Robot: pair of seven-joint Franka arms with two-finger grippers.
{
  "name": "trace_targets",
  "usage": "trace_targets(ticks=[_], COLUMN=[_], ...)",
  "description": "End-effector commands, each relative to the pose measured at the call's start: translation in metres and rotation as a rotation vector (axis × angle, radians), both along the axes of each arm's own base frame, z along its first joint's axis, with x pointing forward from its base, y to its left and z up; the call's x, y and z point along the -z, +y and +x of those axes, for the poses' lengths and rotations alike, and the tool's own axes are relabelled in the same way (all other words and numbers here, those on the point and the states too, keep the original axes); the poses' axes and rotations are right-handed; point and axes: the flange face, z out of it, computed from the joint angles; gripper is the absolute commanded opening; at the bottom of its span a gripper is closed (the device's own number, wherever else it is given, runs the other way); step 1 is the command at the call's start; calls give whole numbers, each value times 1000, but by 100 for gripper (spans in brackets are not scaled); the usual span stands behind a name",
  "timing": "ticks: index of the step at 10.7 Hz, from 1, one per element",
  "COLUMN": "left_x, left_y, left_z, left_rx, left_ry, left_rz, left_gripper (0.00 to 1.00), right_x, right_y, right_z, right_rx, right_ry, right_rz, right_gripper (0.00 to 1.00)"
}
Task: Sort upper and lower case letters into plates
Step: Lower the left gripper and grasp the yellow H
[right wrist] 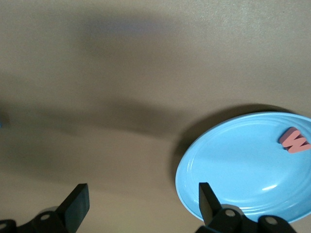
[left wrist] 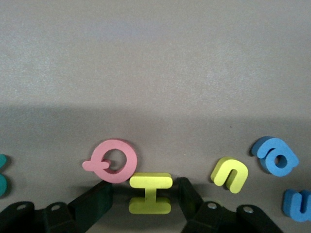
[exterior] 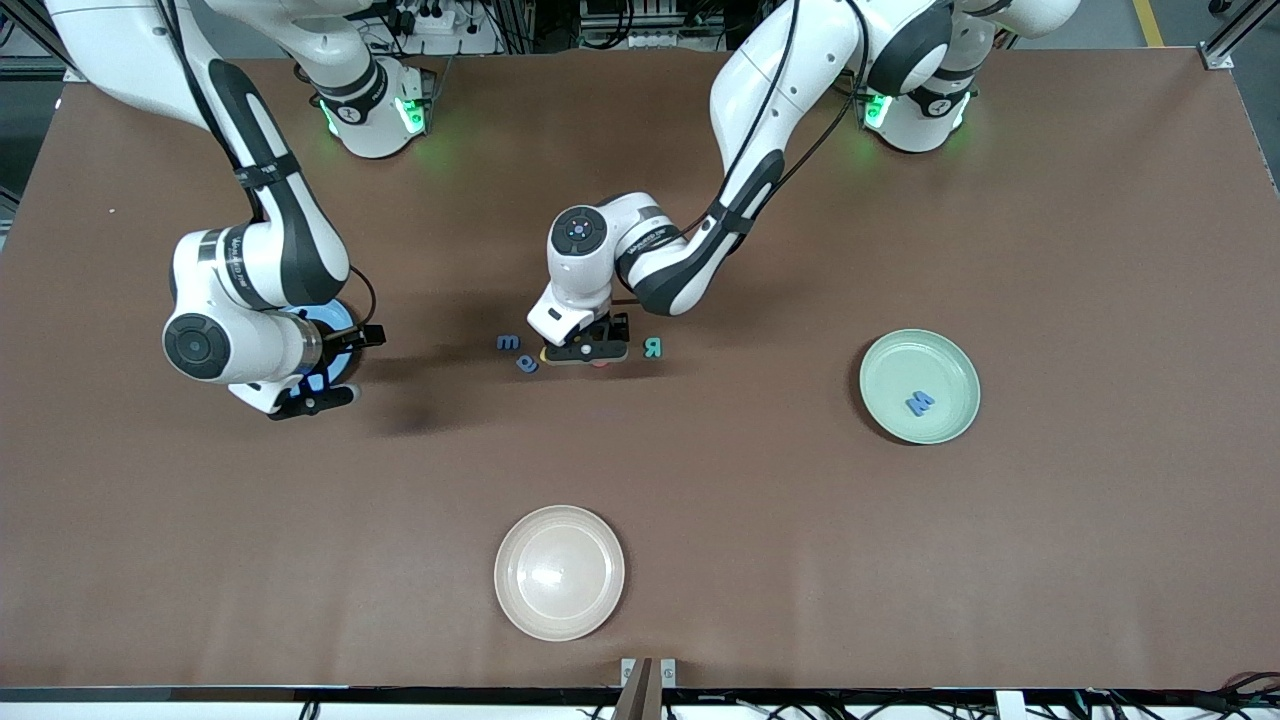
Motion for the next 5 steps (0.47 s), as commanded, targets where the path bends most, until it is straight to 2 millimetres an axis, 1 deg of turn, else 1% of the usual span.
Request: trace_targets(ticks=[1,2,4,5], left_x=[11,11,10,7], left_y=[3,2,2,4], left_z=[3,2,3,5], left_rx=[33,35,32,29], left_ry=[-4,-3,-4,-6], left_rz=[11,10,9,7], left_gripper=[51,46,28,23], right_x=[-2,-2,-2,-2], right_y=[3,2,3,2], right_z=[-4,-4,-4,-4], right_rx=[18,18,19,19], right_ry=[-7,-7,-7,-7], right_rz=[3,2,2,3], right_gripper=[99,99,99,99])
